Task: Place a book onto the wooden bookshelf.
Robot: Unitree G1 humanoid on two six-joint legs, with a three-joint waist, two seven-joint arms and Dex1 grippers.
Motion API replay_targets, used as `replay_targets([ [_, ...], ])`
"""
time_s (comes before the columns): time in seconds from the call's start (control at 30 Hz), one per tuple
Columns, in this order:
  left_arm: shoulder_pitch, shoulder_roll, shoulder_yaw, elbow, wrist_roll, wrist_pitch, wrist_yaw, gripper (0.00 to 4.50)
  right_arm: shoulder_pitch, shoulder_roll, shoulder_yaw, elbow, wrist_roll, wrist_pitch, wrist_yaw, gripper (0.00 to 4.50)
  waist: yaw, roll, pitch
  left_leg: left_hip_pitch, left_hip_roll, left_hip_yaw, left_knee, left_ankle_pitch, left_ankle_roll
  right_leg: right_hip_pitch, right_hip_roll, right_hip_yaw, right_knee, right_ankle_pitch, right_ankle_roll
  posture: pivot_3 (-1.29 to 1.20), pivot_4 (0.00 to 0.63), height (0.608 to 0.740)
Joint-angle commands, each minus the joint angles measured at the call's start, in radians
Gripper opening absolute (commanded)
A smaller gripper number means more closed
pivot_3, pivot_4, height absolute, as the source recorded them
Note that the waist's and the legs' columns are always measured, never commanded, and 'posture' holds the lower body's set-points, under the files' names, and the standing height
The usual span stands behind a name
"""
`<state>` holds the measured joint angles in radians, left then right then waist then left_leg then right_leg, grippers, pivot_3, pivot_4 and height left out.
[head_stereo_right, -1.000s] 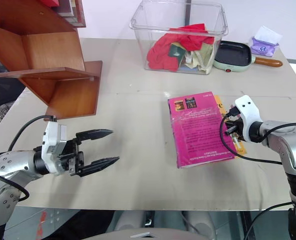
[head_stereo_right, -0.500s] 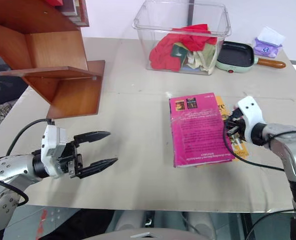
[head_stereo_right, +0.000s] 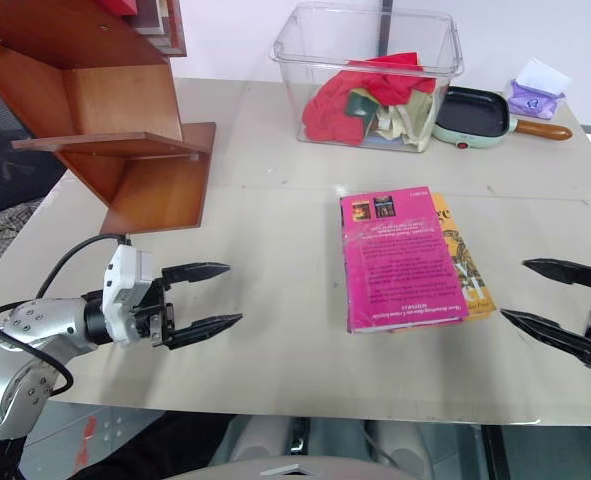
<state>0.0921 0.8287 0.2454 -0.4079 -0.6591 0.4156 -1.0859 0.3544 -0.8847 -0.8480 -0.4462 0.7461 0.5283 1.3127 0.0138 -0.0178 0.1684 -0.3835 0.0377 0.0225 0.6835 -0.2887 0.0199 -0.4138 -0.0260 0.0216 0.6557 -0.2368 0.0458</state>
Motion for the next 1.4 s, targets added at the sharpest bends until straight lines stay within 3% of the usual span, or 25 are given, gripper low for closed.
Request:
replay_targets([
  [0.03, -0.051, 0.051, 0.006, 0.028, -0.080, 0.215, 0.071, 4.50, 0.054, 0.044, -0.124, -0.101, 0.073, -0.028, 0.015, 4.16, 0.000, -0.001, 0.000, 0.000, 0.001, 0.000, 0.000, 0.000, 0.000, 0.000, 0.000, 0.000, 0.000, -0.001, -0.002, 0.00, 0.150, 0.714],
  [0.2, -0.255, 0.032, -0.040, 0.108, -0.279, 0.582, 0.183, 4.50, 0.132, 0.072, -0.186, -0.172, 0.158, 0.000, -0.010, 4.16, 0.000, -0.002, 0.000, 0.002, 0.001, -0.002, 0.001, 0.000, 0.000, 0.001, -0.002, 0.002, 0.001, -0.001, -0.001, 0.00, 0.150, 0.714],
  [0.3, -0.455, -0.092, -0.071, 0.217, -0.378, 0.861, 0.372, 4.50, 0.148, 0.095, -0.204, -0.198, 0.173, -0.023, -0.041, 4.16, 0.002, -0.003, 0.000, 0.002, -0.001, -0.003, 0.002, 0.000, 0.000, 0.002, -0.004, 0.002, 0.001, 0.001, 0.003, 0.00, 0.150, 0.714],
  [0.4, -0.550, -0.192, -0.051, 0.296, -0.413, 1.014, 0.484, 4.50, 0.163, 0.107, -0.204, -0.218, 0.174, -0.037, -0.058, 4.16, -0.003, -0.005, -0.001, 0.001, -0.002, -0.003, 0.003, 0.000, 0.000, 0.003, -0.004, 0.001, 0.001, 0.001, 0.003, 0.00, 0.150, 0.714],
  [0.5, -0.662, -0.386, 0.028, 0.464, -0.448, 1.183, 0.655, 4.50, 0.185, 0.132, -0.196, -0.241, 0.162, -0.059, -0.082, 4.16, -0.008, -0.005, -0.001, 0.001, -0.002, -0.005, 0.001, 0.000, 0.000, 0.002, -0.003, 0.001, 0.002, 0.003, -0.001, 0.00, 0.150, 0.714],
  [0.7, -0.776, -0.654, 0.173, 0.665, -0.470, 1.199, 0.870, 4.50, 0.219, 0.148, -0.196, -0.276, 0.162, -0.084, -0.117, 4.16, -0.001, -0.007, 0.000, 0.001, -0.006, -0.006, 0.001, 0.000, 0.000, 0.002, -0.004, 0.000, 0.001, 0.003, -0.001, 0.00, 0.150, 0.714],
  [0.87, -0.805, -0.743, 0.203, 0.757, -0.408, 1.176, 0.917, 4.50, 0.248, 0.142, -0.212, -0.291, 0.182, -0.084, -0.136, 4.16, -0.003, -0.009, 0.001, 0.001, -0.008, -0.006, 0.001, 0.000, 0.000, 0.002, -0.005, 0.001, 0.002, 0.003, -0.001, 0.00, 0.150, 0.714],
  [1.17, -0.798, -0.828, 0.140, 0.761, -0.335, 1.109, 0.874, 4.50, 0.277, 0.140, -0.223, -0.321, 0.202, -0.086, -0.176, 4.16, 0.000, -0.009, 0.001, -0.001, -0.011, -0.006, 0.001, 0.000, 0.000, 0.002, -0.008, 0.000, 0.001, 0.003, -0.001, 0.00, 0.150, 0.714],
  [1.23, -0.792, -0.825, 0.127, 0.761, -0.325, 1.102, 0.854, 3.96, 0.283, 0.139, -0.224, -0.326, 0.205, -0.086, -0.183, 4.50, 0.000, -0.009, 0.001, -0.001, -0.011, -0.006, 0.001, 0.000, 0.000, 0.002, -0.008, 0.000, 0.001, 0.003, -0.001, 0.00, 0.150, 0.714],
  [1.3, -0.785, -0.817, 0.108, 0.768, -0.309, 1.083, 0.821, 3.24, 0.287, 0.139, -0.221, -0.329, 0.204, -0.088, -0.190, 4.50, 0.000, -0.009, 0.001, -0.001, -0.011, -0.006, 0.001, 0.000, 0.000, 0.002, -0.008, 0.000, 0.001, 0.003, -0.001, 0.00, 0.150, 0.714],
  [1.4, -0.781, -0.812, 0.073, 0.794, -0.282, 1.054, 0.765, 1.75, 0.289, 0.139, -0.201, -0.335, 0.194, -0.093, -0.202, 4.50, 0.000, -0.009, 0.001, -0.001, -0.011, -0.006, 0.001, 0.000, 0.000, 0.002, -0.008, 0.000, 0.001, 0.003, -0.001, 0.00, 0.150, 0.714],
])
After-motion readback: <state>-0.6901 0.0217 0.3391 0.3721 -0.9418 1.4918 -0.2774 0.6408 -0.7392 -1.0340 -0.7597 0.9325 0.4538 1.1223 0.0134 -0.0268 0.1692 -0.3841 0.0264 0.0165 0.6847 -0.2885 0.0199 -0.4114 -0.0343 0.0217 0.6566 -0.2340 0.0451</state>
